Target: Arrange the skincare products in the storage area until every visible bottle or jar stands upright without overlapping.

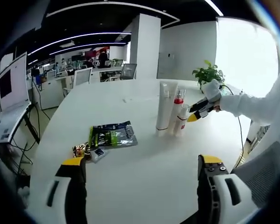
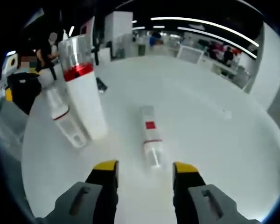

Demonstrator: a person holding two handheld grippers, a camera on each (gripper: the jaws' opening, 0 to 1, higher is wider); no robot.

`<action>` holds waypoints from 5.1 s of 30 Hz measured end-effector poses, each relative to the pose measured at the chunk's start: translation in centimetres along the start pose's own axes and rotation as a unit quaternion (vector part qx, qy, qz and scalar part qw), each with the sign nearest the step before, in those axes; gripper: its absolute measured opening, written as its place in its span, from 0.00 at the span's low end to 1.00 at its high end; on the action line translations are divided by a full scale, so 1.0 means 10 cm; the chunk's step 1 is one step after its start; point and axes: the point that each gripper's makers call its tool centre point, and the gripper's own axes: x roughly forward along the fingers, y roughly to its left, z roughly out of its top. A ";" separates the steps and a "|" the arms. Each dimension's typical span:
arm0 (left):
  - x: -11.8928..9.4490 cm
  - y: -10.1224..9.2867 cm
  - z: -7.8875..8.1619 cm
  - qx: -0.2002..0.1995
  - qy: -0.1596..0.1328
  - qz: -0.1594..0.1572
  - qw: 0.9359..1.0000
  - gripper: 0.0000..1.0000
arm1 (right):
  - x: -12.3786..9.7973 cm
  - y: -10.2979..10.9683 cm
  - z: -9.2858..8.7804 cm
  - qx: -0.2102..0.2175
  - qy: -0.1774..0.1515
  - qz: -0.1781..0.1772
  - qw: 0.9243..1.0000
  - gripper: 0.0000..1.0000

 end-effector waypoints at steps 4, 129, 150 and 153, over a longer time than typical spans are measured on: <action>0.00 0.01 -0.01 -0.002 0.001 0.000 1.000 0.97 | 0.04 -0.03 0.00 0.004 0.000 0.000 1.000 0.41; 0.03 -0.57 0.12 0.028 -0.006 -0.084 0.996 0.90 | -1.48 1.29 0.70 -0.067 -0.176 0.083 0.979 0.12; 0.02 -0.72 0.45 -0.006 -0.057 -0.154 0.986 0.86 | -1.28 1.81 0.67 -0.131 -0.158 0.150 0.967 0.12; 0.04 -0.79 0.54 -0.024 -0.070 -0.167 0.983 0.84 | -1.26 1.89 0.66 -0.133 -0.159 0.159 0.965 0.12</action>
